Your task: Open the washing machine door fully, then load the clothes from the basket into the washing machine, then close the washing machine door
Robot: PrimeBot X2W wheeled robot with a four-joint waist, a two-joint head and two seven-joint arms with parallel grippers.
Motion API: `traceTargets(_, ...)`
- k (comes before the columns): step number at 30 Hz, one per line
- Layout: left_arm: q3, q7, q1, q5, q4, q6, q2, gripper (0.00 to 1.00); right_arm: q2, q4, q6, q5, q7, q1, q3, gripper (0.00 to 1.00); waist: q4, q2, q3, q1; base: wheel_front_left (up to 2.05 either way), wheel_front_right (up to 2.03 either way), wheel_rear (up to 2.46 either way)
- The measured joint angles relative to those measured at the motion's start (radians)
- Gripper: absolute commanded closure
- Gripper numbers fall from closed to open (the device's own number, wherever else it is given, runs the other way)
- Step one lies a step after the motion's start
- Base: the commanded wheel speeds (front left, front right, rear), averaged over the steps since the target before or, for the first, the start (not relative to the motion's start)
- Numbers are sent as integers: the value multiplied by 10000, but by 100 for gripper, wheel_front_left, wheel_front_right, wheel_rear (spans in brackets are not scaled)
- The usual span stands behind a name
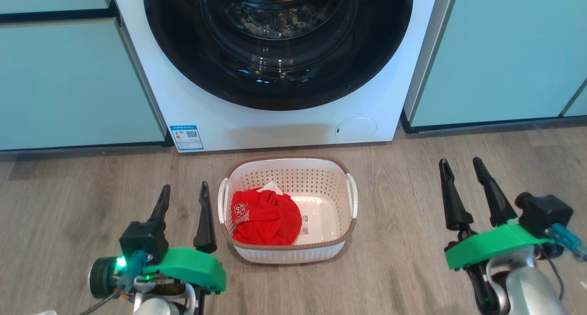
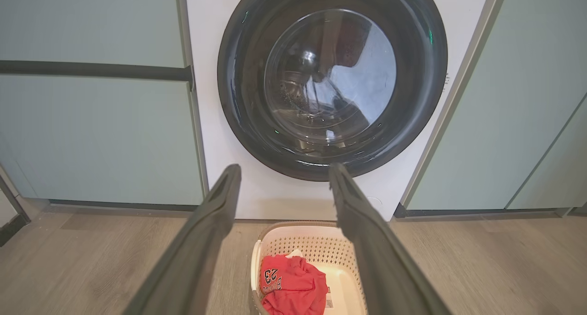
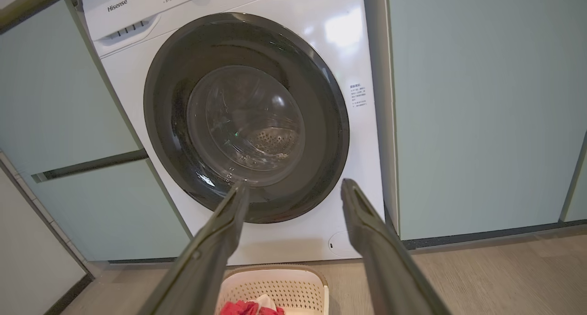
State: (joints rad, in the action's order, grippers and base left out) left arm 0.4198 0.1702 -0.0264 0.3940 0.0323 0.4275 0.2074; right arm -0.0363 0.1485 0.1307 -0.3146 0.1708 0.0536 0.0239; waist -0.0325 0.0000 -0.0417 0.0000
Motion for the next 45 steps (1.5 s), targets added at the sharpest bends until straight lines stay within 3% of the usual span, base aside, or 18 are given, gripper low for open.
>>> traceTargets(6, -454, 173, 38, -253, -372, -249, -311, 0, -2, 502, 0, 535, 186, 3, -40, 0, -27, 0, -37, 0, 0, 0, 0)
traceTargets(16, -2111, 502, 316, -1221, -1047, -1666, -1352, 0, -4, 723, 0, 1505, 495, 96, -75, 0, -53, 0, -50, 0, 0, 0, 0)
traceTargets(23, -2483, 694, 322, -1814, -1647, -2660, -1513, 0, -12, 834, 2, 2171, 690, 220, -125, 0, -111, 0, -94, 0, 0, 0, 0)
traceTargets(28, -2625, 780, 330, -2573, -1992, -2742, -1544, 0, -13, 888, 0, 2535, 807, 221, -247, 0, -139, 0, -110, 0, 0, 0, 0)
traceTargets(45, -2663, 780, 330, -2059, -2746, -3026, -1561, 0, -15, 1104, 2, 2500, 817, 230, -242, 0, -146, 0, -77, 0, 0, 0, 0)
